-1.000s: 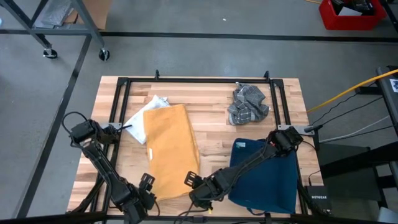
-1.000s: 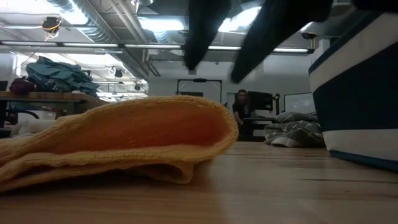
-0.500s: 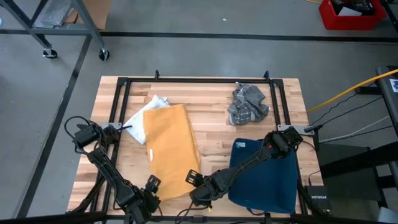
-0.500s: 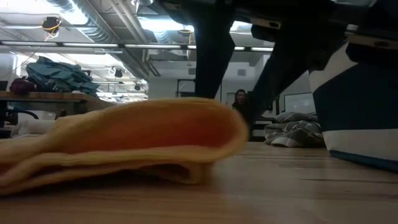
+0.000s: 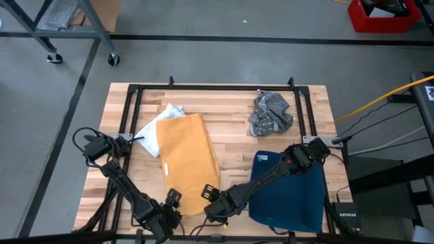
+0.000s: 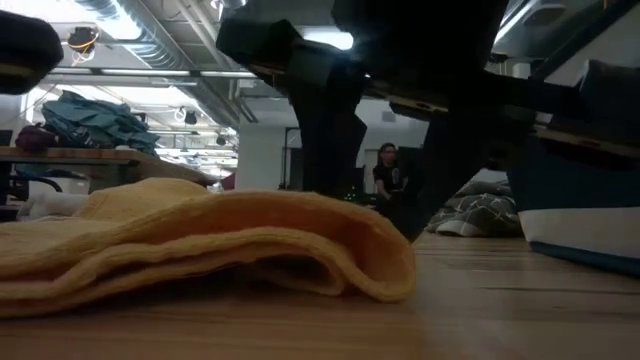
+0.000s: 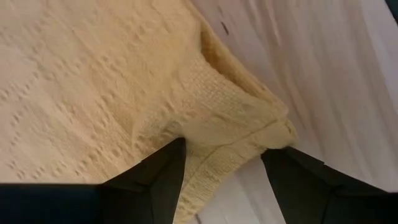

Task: Fold towel
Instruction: Fold the yellow towel

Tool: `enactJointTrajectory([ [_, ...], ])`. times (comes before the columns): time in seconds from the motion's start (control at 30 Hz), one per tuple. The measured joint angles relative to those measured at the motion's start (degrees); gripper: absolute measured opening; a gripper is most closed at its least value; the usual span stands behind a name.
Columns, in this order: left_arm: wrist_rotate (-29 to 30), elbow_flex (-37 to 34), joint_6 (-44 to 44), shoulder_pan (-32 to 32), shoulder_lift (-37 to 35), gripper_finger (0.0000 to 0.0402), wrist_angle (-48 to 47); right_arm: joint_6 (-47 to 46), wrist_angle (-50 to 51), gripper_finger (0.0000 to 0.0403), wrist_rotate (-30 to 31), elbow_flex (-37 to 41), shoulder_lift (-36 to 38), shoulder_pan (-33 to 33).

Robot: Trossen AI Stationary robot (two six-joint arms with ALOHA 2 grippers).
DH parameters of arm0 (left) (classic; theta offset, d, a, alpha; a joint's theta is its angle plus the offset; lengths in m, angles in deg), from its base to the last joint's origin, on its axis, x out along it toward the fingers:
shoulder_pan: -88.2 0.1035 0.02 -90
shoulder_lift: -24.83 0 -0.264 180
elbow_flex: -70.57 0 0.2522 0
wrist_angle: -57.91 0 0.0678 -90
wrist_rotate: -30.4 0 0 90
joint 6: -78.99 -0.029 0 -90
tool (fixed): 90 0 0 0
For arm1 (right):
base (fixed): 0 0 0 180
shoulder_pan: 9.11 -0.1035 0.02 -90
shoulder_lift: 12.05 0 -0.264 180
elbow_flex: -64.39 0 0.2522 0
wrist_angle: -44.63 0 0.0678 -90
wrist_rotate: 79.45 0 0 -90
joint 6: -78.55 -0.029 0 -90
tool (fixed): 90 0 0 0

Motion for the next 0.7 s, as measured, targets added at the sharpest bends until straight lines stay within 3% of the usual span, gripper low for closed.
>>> enactJointTrajectory([
  [0.3,2.36,0.07,-0.08,0.11,1.11,0.019,0.75,-5.1,-0.64,0.015,-1.52,0.0,-0.11,0.09],
  [0.53,3.28,0.0,7.87,-0.17,1.29,0.0111,1.45,-10.61,-5.5,0.0143,-2.16,0.0,-0.22,0.04],
  [0.7,4.21,0.0,15.22,-1.46,1.22,0.0043,1.55,-18.38,-6.9,0.0089,-5.62,0.0,-0.22,-0.05],
])
